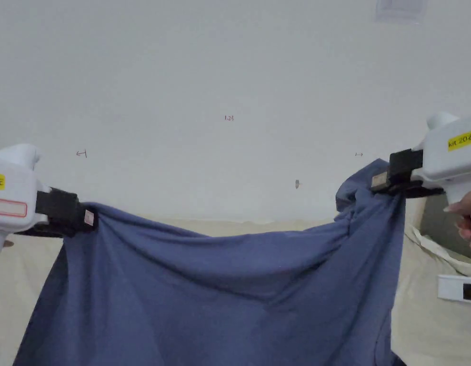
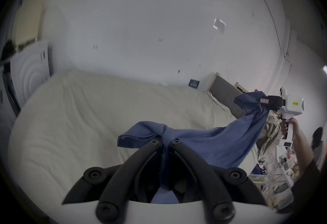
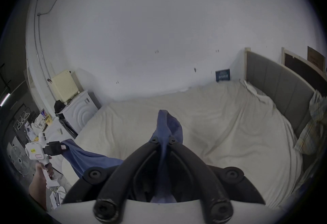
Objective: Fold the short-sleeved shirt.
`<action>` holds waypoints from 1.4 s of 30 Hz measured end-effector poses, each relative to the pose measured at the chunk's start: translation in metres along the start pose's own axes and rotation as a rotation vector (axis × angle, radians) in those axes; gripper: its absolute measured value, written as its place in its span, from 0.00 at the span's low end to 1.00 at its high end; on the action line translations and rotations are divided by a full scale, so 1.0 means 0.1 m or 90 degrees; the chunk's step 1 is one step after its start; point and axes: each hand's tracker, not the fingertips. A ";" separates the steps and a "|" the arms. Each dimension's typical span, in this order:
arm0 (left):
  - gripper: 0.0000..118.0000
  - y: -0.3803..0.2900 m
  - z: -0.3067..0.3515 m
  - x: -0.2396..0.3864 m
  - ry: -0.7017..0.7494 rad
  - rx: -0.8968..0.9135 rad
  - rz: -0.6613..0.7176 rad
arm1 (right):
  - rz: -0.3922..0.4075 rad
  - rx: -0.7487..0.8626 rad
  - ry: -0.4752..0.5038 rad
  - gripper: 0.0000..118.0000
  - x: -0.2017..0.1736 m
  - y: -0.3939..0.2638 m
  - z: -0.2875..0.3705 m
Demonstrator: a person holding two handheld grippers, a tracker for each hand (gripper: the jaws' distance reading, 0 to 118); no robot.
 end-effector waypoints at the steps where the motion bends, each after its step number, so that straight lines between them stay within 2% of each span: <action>1: 0.04 0.15 0.01 0.01 0.011 0.009 -0.010 | 0.019 0.017 -0.035 0.01 -0.07 0.14 -0.01; 5: 0.04 0.63 -0.18 0.24 0.035 0.062 -0.002 | 0.056 0.077 -0.049 0.01 -0.21 0.64 -0.07; 12: 0.04 1.19 -0.23 0.39 0.111 0.182 -0.052 | 0.115 0.228 -0.125 0.01 -0.58 1.42 0.05; 13: 0.04 1.24 -0.24 0.38 0.111 0.189 -0.053 | 0.127 0.264 -0.152 0.01 -0.70 1.32 0.19; 16: 0.04 1.33 -0.29 0.38 0.105 0.223 -0.061 | 0.172 0.304 -0.179 0.01 -0.90 1.30 0.31; 20: 0.04 1.31 -0.39 0.36 0.097 0.236 -0.070 | 0.242 0.313 -0.190 0.01 -1.03 1.23 0.25; 22: 0.04 1.19 -0.50 0.29 0.105 0.226 -0.075 | 0.264 0.294 -0.200 0.01 -0.99 1.04 0.15; 24: 0.04 0.94 -0.65 0.27 0.115 0.213 -0.089 | 0.270 0.283 -0.177 0.01 -0.86 0.74 0.05; 25: 0.04 0.80 -0.70 0.25 0.124 0.222 -0.099 | 0.261 0.284 -0.171 0.01 -0.78 0.56 -0.01; 26: 0.04 0.63 -0.77 0.20 0.119 0.216 -0.095 | 0.241 0.248 -0.160 0.01 -0.54 0.67 -0.36; 27: 0.04 0.44 -0.85 0.20 0.106 0.206 -0.086 | 0.231 0.221 -0.160 0.01 -0.46 0.51 -0.44; 32: 0.04 -0.56 -1.07 0.08 0.077 0.118 -0.056 | 0.183 0.128 -0.136 0.01 -0.01 -0.60 -0.67; 33: 0.04 -0.74 -1.08 0.07 0.063 0.093 -0.060 | 0.192 0.107 -0.144 0.01 0.06 -0.79 -0.70; 37: 0.04 -1.38 -0.85 0.20 0.058 0.066 -0.071 | 0.124 0.073 -0.100 0.01 0.27 -1.47 -0.37; 40: 0.04 -1.71 -0.51 0.37 0.039 0.051 -0.067 | 0.103 0.073 -0.059 0.01 0.30 -1.88 0.07; 42: 0.04 -1.90 -0.30 0.45 0.054 0.016 -0.080 | 0.107 0.074 -0.059 0.01 0.26 -2.14 0.42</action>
